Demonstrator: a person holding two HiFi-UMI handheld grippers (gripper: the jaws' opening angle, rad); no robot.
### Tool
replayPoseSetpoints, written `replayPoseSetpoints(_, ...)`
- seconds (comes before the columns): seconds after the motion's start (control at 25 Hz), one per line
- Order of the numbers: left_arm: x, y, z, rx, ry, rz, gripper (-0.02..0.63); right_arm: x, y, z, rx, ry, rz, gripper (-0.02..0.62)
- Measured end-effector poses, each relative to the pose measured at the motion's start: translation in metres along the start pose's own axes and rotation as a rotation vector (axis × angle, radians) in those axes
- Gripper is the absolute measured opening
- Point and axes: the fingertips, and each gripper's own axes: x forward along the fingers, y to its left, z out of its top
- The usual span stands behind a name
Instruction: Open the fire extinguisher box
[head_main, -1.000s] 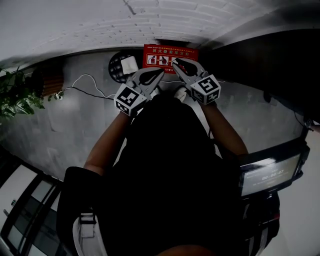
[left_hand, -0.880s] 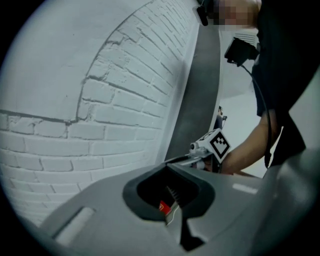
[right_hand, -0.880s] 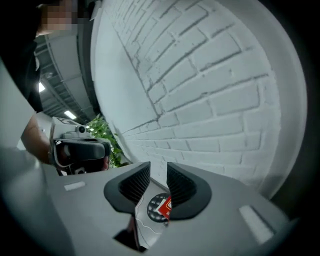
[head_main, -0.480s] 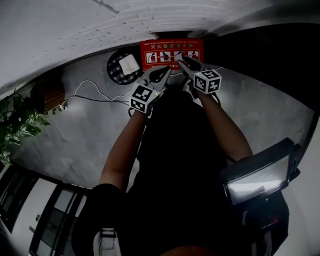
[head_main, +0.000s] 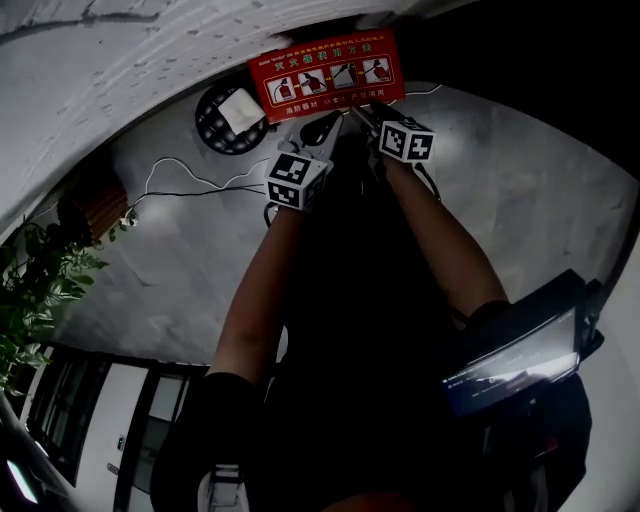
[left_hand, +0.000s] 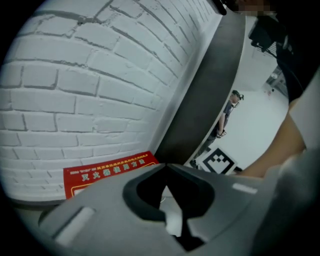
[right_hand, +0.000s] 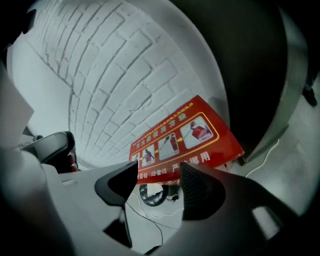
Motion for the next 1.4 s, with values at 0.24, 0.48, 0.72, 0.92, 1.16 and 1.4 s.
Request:
replayPoseSetpoints(0.24, 0.004, 0.000, -0.010, -0.021, 0.017, -0.008, 0.002, 0.006, -0.044, -0.022, 0.246, -0.047, -0.032, 0.273)
replayPoseSetpoints(0.48, 0.011, 0.003, -0.011, -0.033, 0.012, -0.007, 0.003, 0.022, -0.070, -0.035, 0.366, -0.060, -0.023, 0.284)
replayPoseSetpoints(0.72, 0.010, -0.001, -0.016, -0.037, 0.019, -0.011, 0.003, 0.032, -0.077, -0.033, 0.433, -0.086, 0.029, 0.217)
replayPoseSetpoints(0.92, 0.004, 0.005, -0.018, -0.041, 0.018, 0.005, 0.003, 0.036, -0.070, -0.025, 0.484, -0.097, 0.089, 0.133)
replayPoseSetpoints(1.16, -0.004, 0.012, -0.002, -0.054, 0.002, 0.024, 0.003, 0.028, -0.062, -0.023, 0.461, -0.076, 0.100, 0.120)
replayPoseSetpoints(1.4, -0.017, 0.013, 0.014, -0.057, -0.022, 0.038, 0.003, 0.005, -0.038, -0.009, 0.460, -0.099, 0.118, 0.109)
